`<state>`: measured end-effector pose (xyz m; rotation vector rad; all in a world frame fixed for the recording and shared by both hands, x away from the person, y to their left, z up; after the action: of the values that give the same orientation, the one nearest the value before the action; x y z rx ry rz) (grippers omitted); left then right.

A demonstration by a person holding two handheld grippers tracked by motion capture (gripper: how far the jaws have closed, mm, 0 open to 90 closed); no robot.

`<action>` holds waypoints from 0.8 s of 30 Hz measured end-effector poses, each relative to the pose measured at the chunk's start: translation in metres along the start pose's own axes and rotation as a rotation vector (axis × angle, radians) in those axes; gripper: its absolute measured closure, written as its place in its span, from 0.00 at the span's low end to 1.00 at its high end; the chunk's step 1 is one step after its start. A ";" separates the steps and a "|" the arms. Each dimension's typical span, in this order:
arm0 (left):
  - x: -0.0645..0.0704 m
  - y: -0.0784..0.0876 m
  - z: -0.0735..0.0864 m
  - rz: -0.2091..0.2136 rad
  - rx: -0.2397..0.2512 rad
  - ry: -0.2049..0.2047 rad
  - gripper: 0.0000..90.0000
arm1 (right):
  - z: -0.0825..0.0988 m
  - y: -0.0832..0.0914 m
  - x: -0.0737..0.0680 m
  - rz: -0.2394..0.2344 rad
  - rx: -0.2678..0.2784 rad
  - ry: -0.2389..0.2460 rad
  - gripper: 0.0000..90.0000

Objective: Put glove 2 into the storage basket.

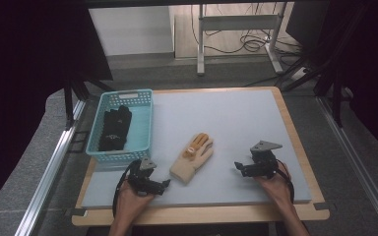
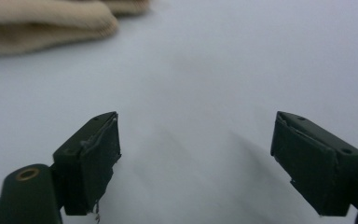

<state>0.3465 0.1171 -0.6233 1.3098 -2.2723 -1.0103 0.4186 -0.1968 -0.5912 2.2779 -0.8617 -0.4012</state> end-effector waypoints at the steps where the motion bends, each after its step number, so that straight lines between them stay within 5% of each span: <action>1: 0.000 0.000 0.000 0.000 0.000 0.000 0.01 | 0.003 -0.001 0.002 0.007 -0.010 0.004 0.16; 24: 0.002 0.004 -0.003 0.015 -0.017 0.000 0.05 | 0.011 -0.003 0.007 0.006 -0.019 -0.013 0.13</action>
<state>0.3449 0.1152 -0.6181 1.2843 -2.2646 -1.0223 0.4201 -0.2049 -0.6013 2.2569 -0.8673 -0.4200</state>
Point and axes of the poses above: each handheld gripper's, and its own axes: y roughly backward along the jaws, z roughly out of its underside, x roughly to its right, the point moved 10 cm from there along -y, roughly forward along the jaws, and after that the axes turned 9 degrees about -z, right-handed, at the moved point
